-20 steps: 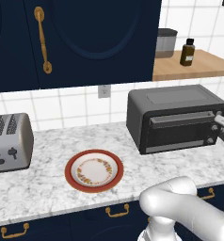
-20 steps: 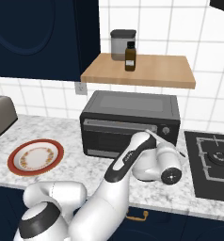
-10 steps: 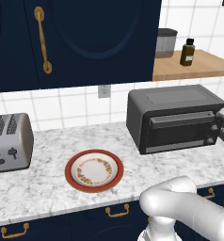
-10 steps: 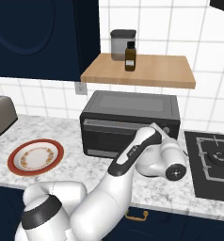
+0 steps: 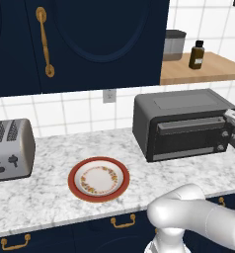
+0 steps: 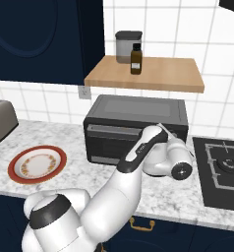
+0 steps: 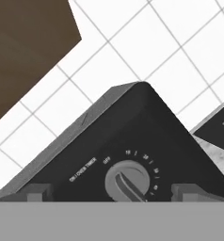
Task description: Pick up the kebab skewer and baguette bread, and place them inside the toaster oven. Close the toaster oven door and start by setting the timer.
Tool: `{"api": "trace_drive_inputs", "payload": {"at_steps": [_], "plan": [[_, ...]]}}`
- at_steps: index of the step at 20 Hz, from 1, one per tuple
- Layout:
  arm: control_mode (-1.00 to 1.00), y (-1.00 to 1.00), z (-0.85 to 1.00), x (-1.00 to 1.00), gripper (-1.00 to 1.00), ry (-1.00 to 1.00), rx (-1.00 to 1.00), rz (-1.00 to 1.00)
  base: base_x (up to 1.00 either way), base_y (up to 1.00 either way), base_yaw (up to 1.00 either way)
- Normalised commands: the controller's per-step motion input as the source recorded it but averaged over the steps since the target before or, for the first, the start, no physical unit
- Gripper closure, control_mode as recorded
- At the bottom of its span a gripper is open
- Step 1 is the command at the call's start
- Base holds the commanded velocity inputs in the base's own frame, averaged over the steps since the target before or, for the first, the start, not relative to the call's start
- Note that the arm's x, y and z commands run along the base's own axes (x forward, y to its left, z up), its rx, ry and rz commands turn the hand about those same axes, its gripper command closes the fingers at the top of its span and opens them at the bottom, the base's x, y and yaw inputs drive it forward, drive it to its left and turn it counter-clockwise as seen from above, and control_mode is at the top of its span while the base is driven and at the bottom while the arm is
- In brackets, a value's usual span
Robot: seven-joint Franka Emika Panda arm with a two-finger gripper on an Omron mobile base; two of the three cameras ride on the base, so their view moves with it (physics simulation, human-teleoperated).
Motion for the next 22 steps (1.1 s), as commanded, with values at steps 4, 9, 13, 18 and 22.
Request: {"api": "trace_drive_inputs", "payload": {"at_steps": [4,9,13,18,22], "plan": [[-1.00,-0.01,0.00,0.17,-1.00,0.00,0.02,0.00,0.00,0.00,0.00],[-1.00,-0.07,0.00,0.01,-1.00,0.00,0.02,0.00,0.00,0.00,0.00],[-1.00,-0.09,0.00,0.03,-1.00,0.00,0.04,0.00,0.00,0.00,0.00],[-1.00,-0.13,0.00,-0.02,-1.00,-0.01,0.03,0.00,0.00,0.00,0.00],[-1.00,-0.09,0.04,-0.04,-1.00,-0.04,0.01,-0.03,0.00,0.00,0.00]]}}
